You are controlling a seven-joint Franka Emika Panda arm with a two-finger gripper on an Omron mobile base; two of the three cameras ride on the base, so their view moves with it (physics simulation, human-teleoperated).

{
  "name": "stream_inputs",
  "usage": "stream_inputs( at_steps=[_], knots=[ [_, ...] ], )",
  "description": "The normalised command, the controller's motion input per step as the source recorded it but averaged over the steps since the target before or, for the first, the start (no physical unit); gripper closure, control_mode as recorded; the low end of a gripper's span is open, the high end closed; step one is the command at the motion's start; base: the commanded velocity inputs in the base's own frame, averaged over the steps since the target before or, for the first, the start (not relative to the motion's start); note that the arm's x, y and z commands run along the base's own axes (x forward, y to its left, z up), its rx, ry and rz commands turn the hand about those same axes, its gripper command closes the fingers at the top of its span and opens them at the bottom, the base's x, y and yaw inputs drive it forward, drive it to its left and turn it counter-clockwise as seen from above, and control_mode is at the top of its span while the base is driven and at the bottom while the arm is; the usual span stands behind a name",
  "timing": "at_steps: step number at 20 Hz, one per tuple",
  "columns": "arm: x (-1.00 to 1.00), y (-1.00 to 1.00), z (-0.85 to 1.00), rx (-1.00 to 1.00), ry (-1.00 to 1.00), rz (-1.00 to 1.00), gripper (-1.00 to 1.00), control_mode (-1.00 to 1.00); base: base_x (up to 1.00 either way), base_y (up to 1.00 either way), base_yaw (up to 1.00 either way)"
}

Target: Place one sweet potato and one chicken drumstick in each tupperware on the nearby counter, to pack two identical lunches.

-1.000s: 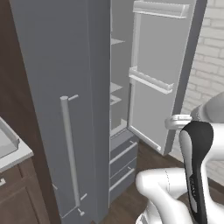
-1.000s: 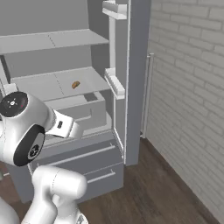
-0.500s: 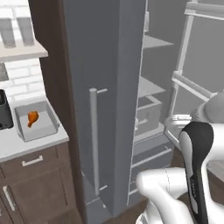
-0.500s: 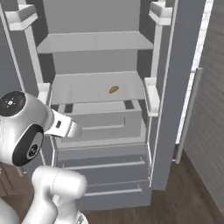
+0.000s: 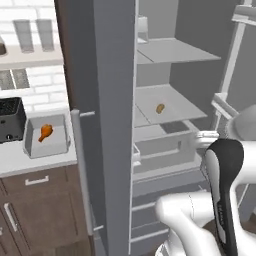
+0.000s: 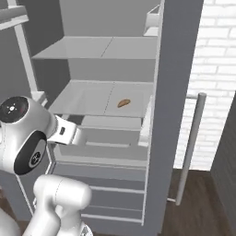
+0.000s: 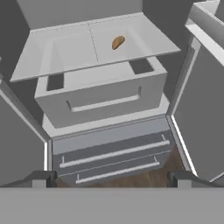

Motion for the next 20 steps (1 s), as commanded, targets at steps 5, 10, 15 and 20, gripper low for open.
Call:
stream_inputs(
  at_steps=[5, 10, 15, 20],
  knots=[
    [0.0, 0.0, 0.0, 0.0, 0.0, 0.0, -1.0, 1.0, 0.89, -0.16, 0.3],
    [0.0, 0.0, 0.0, 0.0, 0.0, 0.0, -1.0, 1.0, 0.65, -0.67, 0.15],
    [0.0, 0.0, 0.0, 0.0, 0.0, 0.0, -1.0, 1.0, 0.89, -0.44, 0.01],
    [0.81, -0.64, -0.01, 0.09, 0.28, -0.06, -1.0, -1.0, 0.0, 0.0, 0.0]
  ],
)
